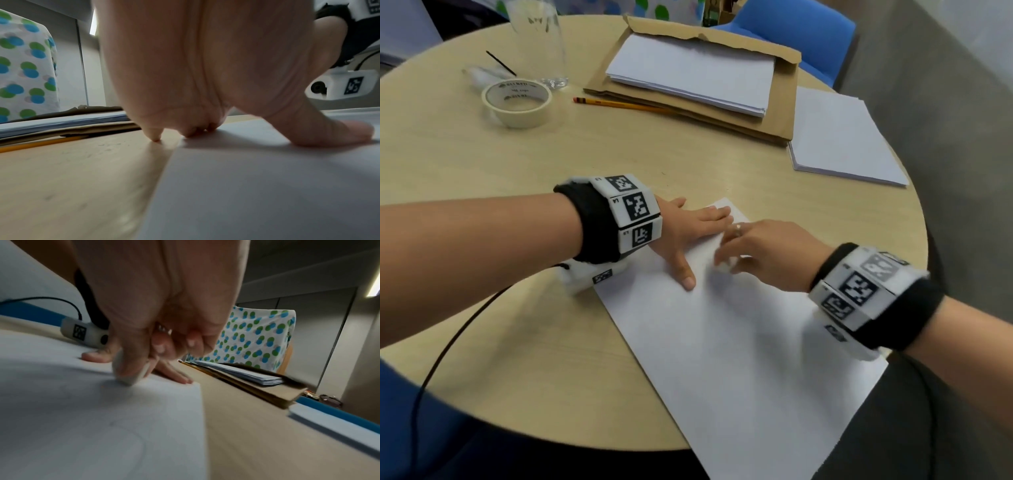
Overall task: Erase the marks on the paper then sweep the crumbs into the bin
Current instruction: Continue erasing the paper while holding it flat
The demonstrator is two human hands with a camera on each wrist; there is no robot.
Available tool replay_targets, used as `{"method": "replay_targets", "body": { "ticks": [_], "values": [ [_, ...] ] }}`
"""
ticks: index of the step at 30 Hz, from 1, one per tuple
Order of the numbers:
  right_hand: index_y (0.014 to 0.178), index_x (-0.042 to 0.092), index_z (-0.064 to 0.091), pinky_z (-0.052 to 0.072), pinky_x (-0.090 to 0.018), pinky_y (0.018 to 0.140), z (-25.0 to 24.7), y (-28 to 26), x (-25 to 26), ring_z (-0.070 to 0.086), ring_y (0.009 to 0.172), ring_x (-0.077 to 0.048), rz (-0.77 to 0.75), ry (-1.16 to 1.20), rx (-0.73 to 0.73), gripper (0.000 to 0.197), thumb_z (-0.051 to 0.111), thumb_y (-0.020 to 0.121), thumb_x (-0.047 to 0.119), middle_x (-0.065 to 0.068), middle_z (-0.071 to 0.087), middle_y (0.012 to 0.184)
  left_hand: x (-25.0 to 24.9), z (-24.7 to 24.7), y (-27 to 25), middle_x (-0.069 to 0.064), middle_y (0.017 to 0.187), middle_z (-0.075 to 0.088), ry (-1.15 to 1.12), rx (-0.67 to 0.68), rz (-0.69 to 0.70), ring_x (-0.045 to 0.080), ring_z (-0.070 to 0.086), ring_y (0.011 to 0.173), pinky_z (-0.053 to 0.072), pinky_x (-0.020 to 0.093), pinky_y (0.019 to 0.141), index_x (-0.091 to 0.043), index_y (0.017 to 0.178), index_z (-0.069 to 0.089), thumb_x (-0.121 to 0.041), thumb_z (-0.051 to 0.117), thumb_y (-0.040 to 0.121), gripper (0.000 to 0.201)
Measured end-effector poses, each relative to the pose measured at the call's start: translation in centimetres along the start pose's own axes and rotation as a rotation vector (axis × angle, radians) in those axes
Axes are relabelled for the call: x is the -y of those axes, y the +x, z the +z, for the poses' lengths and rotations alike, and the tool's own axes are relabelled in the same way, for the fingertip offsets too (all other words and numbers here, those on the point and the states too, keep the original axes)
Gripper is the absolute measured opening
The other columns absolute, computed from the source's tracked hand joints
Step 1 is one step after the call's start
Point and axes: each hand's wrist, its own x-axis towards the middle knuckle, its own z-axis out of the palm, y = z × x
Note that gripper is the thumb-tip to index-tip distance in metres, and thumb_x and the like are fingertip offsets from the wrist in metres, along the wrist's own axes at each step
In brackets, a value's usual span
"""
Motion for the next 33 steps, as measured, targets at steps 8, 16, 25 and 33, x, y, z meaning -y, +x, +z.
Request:
{"method": "replay_targets", "body": {
  "ticks": [8, 16, 25, 33],
  "values": [
    [0.109, 0.025, 0.066, 0.049, -0.038, 0.083, -0.9, 1.9, 0.0, 0.056, 0.107, -0.022, 0.039, 0.032, -0.049, 0.025, 0.056, 0.088, 0.018, 0.004, 0.060, 0.121, -0.1, -0.1, -0.2, -0.013, 0.155, -0.023, -0.028, -0.011, 0.020, 0.011, -0.015, 0.145, -0.006, 0.050, 0.116, -0.027, 0.148, -0.014, -0.052, 0.069, 0.074, 0.114],
    [0.108, 0.028, 0.067, 0.047, -0.037, 0.087, -0.9, 0.4, -0.7, 0.057, 0.102, -0.021, 0.109, 0.102, 0.069, 0.023, 0.059, 0.086, 0.022, 0.005, 0.064, 0.113, -0.2, -0.1, -0.1, -0.009, 0.155, -0.024, 0.014, 0.000, -0.008, 0.010, -0.016, 0.144, -0.005, 0.050, 0.117, -0.023, 0.146, -0.021, -0.052, 0.069, 0.074, 0.119],
    [0.108, 0.031, 0.067, 0.045, -0.034, 0.086, -0.6, -1.7, -1.1, 0.054, 0.103, -0.016, 0.157, 0.060, 0.152, 0.024, 0.061, 0.085, 0.025, 0.009, 0.063, 0.111, -0.2, -0.3, -0.1, -0.008, 0.154, -0.026, 0.060, 0.021, -0.059, 0.010, -0.015, 0.145, -0.005, 0.047, 0.117, -0.020, 0.145, -0.024, -0.055, 0.066, 0.075, 0.120],
    [0.101, 0.027, 0.068, 0.049, -0.038, 0.081, 0.7, -0.5, 0.3, 0.058, 0.100, -0.022, 0.181, 0.055, -0.035, 0.021, 0.057, 0.086, 0.018, 0.005, 0.064, 0.112, -0.9, -0.6, -0.8, -0.006, 0.155, -0.024, 0.062, 0.001, -0.065, 0.011, -0.014, 0.145, -0.002, 0.048, 0.116, -0.021, 0.146, -0.022, -0.051, 0.068, 0.076, 0.117]
  ]
}}
